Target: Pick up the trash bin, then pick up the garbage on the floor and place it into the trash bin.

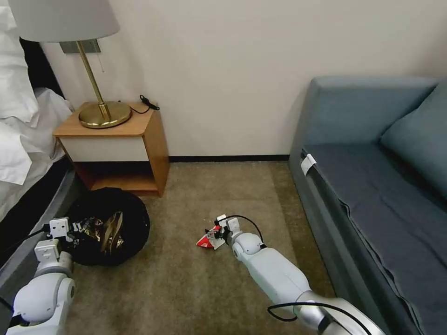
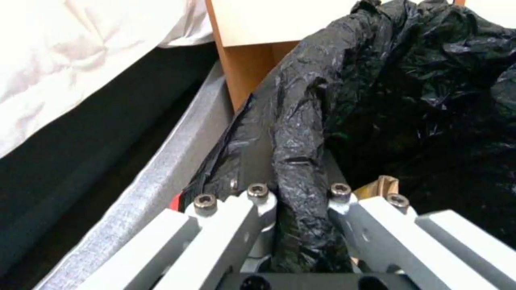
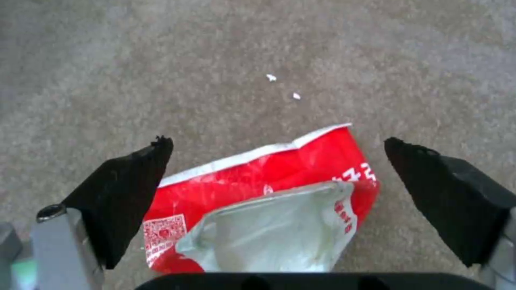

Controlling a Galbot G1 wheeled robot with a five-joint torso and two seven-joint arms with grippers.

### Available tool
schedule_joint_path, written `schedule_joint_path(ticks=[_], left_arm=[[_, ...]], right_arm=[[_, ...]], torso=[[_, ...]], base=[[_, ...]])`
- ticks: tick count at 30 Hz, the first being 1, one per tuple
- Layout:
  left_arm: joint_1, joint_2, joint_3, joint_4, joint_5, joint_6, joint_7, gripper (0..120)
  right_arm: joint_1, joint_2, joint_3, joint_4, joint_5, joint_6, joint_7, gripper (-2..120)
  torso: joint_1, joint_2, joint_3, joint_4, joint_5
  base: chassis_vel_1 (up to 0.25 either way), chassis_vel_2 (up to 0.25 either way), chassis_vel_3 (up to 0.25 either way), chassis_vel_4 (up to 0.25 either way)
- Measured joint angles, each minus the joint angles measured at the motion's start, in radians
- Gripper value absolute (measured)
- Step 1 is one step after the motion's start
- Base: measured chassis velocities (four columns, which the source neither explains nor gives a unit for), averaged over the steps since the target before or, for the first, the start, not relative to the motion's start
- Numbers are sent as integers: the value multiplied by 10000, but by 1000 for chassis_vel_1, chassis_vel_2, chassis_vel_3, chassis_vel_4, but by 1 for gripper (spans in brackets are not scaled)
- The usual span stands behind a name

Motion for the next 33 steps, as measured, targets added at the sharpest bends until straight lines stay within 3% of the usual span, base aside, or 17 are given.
schedule_joint_path(ticks=[11,25,33], left_arm=[[-1,-15,64,149,19,-37,-4,4],[-16,-59,102,93,87,-42,-4,4],[-8,-59,109,26,124,-42,-2,4]], right_arm=[[-515,-376,-224,908,58,-618,345,100],[-401,75,41,-376,-937,-220,-163,100],[-421,125,176,-542,-1208,-40,-514,81]], torso=[[0,-1,0,-1,-1],[0,-2,0,0,0],[0,-3,0,0,0]], base=[[0,0,0,0],[0,0,0,0],[0,0,0,0]])
